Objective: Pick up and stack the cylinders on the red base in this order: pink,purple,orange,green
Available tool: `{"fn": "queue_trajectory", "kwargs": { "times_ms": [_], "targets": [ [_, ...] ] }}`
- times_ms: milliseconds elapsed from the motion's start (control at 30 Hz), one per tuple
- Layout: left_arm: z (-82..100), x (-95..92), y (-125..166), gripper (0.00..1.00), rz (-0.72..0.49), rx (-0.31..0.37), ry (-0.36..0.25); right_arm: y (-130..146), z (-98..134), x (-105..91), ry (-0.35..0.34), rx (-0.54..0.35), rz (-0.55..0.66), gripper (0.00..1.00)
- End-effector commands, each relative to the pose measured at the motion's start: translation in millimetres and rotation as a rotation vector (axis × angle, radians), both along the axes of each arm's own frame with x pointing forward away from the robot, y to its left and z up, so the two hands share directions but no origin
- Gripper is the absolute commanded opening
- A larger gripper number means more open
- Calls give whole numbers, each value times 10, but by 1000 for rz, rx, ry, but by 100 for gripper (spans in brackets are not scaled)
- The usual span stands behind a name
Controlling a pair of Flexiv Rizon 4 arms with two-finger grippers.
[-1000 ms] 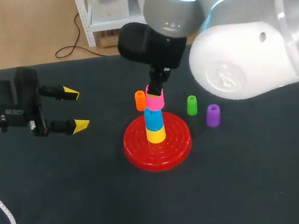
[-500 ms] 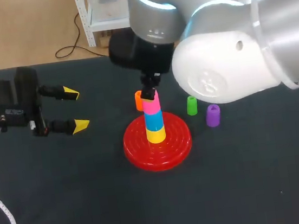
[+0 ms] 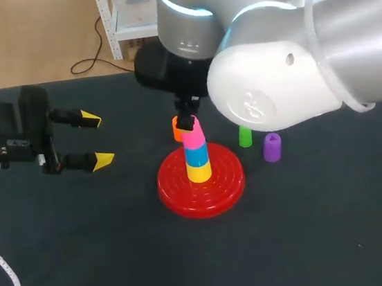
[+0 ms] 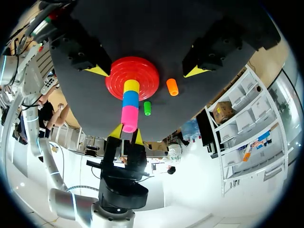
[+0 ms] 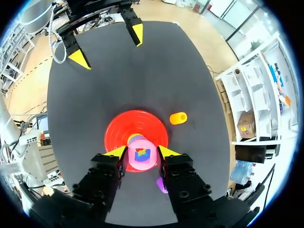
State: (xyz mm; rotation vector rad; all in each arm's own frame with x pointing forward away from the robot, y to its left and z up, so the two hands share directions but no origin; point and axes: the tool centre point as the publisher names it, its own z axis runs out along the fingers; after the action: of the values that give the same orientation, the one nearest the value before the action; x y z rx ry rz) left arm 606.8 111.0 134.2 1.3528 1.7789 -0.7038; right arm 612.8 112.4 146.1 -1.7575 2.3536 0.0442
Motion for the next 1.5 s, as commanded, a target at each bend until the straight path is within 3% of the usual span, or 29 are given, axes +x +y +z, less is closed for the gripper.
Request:
{"fn": "queue_trajectory", "kwargs": {
  "times_ms": [33, 733, 1467, 1500],
  "targets": [
    [-15, -4, 6, 100, 1, -5, -5, -2, 0, 12, -5, 2, -4, 0],
    [-15, -4, 6, 100, 1, -5, -5, -39, -142, -13, 52, 3, -48, 0],
    [-15, -4, 6, 100, 1, -5, -5, -42, -179, -63, 48, 0, -49, 0],
    [-15, -4, 6, 100, 1, -5, -5, -33, -152, -63, 46, -1, -46, 40]
  ]
}}
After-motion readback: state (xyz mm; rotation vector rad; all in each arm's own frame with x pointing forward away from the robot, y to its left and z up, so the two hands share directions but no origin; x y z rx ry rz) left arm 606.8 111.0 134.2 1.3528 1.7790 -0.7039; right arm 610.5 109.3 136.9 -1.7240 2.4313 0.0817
